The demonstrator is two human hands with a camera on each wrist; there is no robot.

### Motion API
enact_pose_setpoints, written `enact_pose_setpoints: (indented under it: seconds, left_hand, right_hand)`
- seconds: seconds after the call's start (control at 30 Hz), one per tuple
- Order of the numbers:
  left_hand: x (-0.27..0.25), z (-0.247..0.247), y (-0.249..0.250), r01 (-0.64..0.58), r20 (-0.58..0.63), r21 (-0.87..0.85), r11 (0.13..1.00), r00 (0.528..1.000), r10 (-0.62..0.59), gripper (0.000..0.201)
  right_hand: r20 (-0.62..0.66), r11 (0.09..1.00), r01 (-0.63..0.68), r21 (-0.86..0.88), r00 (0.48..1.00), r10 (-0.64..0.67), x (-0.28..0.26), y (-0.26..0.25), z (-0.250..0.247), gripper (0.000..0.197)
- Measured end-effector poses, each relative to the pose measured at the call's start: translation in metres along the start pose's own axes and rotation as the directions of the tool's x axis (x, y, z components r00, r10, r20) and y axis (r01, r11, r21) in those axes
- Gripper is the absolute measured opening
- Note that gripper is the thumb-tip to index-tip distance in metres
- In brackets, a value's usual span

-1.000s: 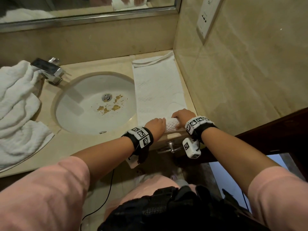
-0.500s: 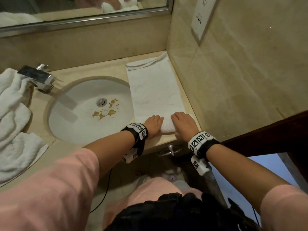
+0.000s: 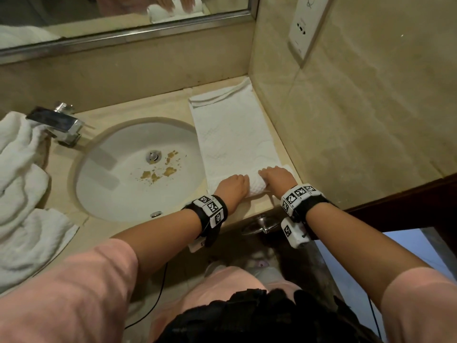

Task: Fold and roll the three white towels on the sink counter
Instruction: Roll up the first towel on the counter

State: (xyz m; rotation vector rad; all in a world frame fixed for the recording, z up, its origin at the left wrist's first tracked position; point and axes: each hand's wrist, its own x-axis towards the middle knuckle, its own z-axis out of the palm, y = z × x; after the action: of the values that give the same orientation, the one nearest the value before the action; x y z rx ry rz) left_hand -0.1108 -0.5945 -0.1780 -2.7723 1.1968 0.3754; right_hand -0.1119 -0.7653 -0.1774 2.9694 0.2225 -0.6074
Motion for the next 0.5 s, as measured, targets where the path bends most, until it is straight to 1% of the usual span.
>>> enact_pose_setpoints:
  seconds: [0.07,0.13,0.23,0.3,0.37,0.4,0.43,0.47,0.5]
  left_hand:
    - [-0.003,0.000,0.000,0.031,-0.013,0.023,0.999,0.999,-0.031,0.050]
    - [-0.005,0.002,0.003,0.045,-0.006,0.051,0.998,0.999,-0.044,0.055]
    - [-0.001,0.017,0.008,0.094,-0.073,0.004,0.996,0.993,-0.093,0.059]
    - [0.000,0.009,0.009,0.108,-0.025,-0.022,0.994,0.994,-0.109,0.056]
    - [0.002,-0.003,0.008,0.140,0.108,-0.056,0.989,0.985,-0.133,0.044]
    - [0.005,-0.008,0.004,0.144,0.156,-0.064,0.988,0.979,-0.132,0.038]
    - [0.011,-0.010,-0.001,0.124,0.151,-0.072,0.990,0.982,-0.112,0.033]
    - [0.017,-0.014,-0.007,0.104,0.165,-0.079,0.991,0.982,-0.090,0.029]
    - [0.023,-0.019,-0.013,0.095,0.196,-0.086,0.992,0.978,-0.076,0.027]
  right_hand:
    - [0.024,1.000,0.007,-0.025,1.000,-0.007,0.004,0.000,-0.004,0.020]
    - [0.047,1.000,0.006,-0.029,0.999,-0.005,0.006,0.001,-0.007,0.021]
    - [0.072,1.000,0.013,-0.003,0.997,-0.012,0.007,0.005,-0.011,0.025]
    - [0.084,1.000,0.017,0.003,0.996,-0.017,0.007,0.006,-0.014,0.029]
    - [0.114,1.000,0.016,0.021,0.993,-0.018,0.009,0.007,-0.019,0.033]
    - [0.132,1.000,0.019,0.022,0.991,-0.022,0.010,0.007,-0.021,0.032]
    - [0.142,0.999,0.032,0.026,0.989,-0.036,0.011,0.008,-0.024,0.027]
    - [0.157,0.999,0.036,0.029,0.987,-0.040,0.012,0.008,-0.027,0.018]
    - [0.165,0.998,0.046,0.039,0.985,-0.052,0.014,0.009,-0.029,0.009]
